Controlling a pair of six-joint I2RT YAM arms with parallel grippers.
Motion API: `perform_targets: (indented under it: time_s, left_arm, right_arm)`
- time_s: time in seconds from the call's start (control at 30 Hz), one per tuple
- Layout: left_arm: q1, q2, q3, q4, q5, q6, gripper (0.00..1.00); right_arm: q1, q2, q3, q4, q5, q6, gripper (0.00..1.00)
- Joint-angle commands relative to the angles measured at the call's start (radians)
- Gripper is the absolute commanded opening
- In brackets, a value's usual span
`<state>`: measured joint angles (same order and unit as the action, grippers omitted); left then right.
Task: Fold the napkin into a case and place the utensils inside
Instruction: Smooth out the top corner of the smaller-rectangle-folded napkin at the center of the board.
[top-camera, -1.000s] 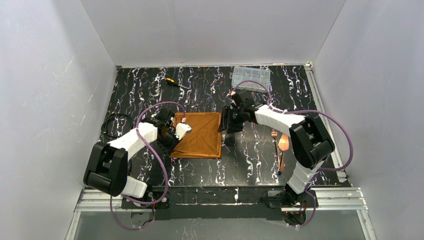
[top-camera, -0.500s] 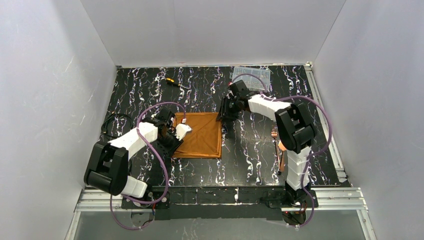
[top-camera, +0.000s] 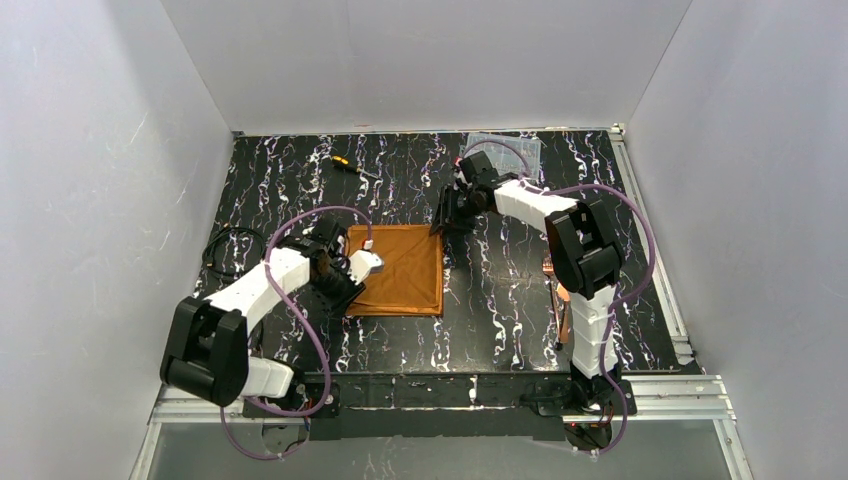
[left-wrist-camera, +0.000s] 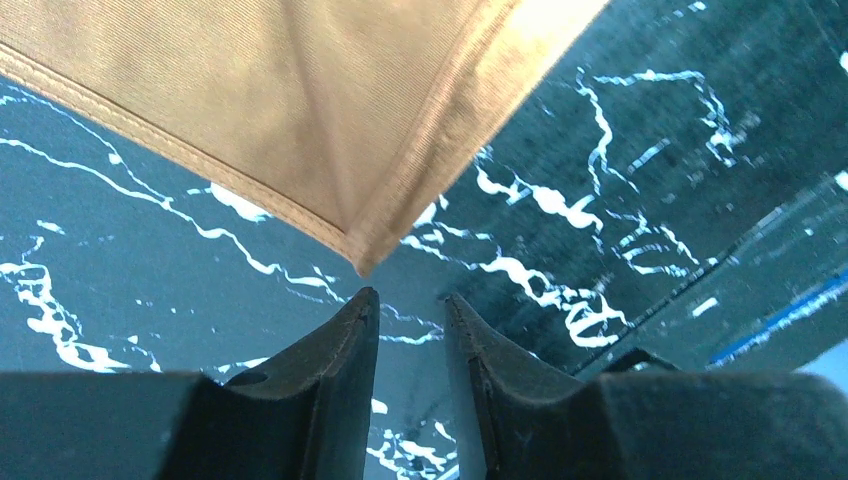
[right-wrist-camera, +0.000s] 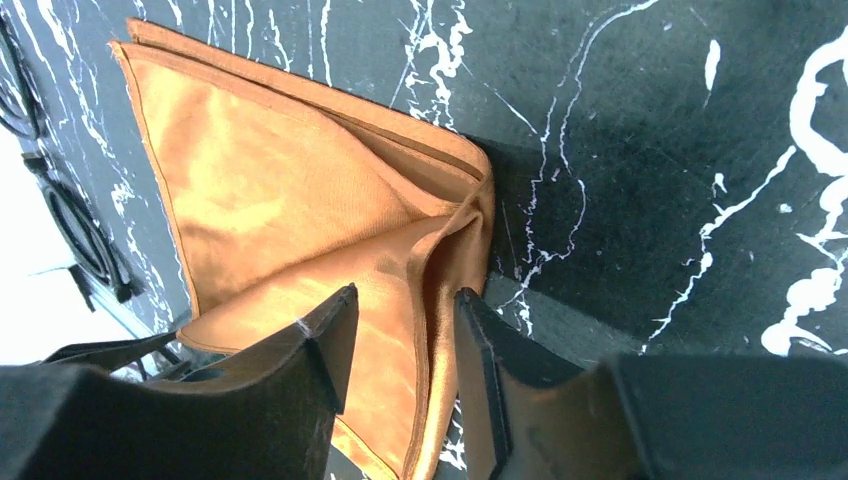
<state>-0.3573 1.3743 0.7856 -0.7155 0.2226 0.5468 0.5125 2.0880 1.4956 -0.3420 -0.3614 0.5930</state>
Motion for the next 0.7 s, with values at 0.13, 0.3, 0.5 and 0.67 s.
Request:
perform_targets:
  time_s: [0.13,0.3,0.5,0.67]
  left_arm:
    - [-0.005,-0.102,0.12,-0.265,0.102,0.153,0.33]
    - [-0.006,-0.03,0.194,-0.254,0.163,0.093,0.33]
    - [-0.006,0.096,0.212,-0.112,0.178,0.012,0.24]
    - [-0.005,0.18,0.179,-0.063,0.172,0.02,0.09]
  right_arm:
    - [-0.005,-0.026,0.128,-0.169,0.012,-0.088,0.54]
    - [-0.007,-0.055,0.06,-0.035,-0.082,-0.012,0.34]
    - [-0.016,-0.002,0.032,0.053,-0.195,0.056,0.14]
    - [-0.054,0.03,-0.003,0.096,-0.222,0.08,0.13]
